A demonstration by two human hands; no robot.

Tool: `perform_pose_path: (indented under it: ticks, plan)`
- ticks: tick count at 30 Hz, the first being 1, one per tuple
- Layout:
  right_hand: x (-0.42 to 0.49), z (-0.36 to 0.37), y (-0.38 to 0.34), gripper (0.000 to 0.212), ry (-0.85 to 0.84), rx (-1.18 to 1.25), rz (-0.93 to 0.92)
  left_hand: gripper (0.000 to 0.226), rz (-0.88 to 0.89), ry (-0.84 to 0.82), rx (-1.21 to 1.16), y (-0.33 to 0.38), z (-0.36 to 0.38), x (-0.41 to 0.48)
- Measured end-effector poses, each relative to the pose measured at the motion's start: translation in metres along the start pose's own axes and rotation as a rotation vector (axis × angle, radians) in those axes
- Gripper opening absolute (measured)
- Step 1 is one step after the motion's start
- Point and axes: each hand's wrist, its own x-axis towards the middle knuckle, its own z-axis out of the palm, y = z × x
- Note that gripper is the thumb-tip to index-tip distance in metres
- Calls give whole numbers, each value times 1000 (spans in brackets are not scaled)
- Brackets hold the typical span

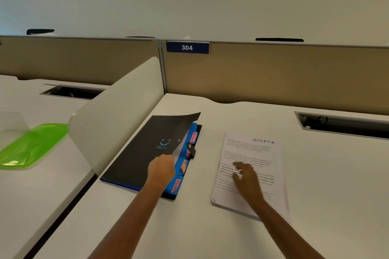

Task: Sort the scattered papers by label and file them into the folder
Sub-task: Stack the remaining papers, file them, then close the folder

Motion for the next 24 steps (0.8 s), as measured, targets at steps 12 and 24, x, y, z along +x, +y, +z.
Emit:
perform_pose_path:
  ticks: [12,24]
  plan:
    - [-10,92,-73,34,-377,28,7,32,-16,6,152,13,24,-3]
    - [-3,93,-86,29,-418,126,94,23,68,-18,183,9,4,2]
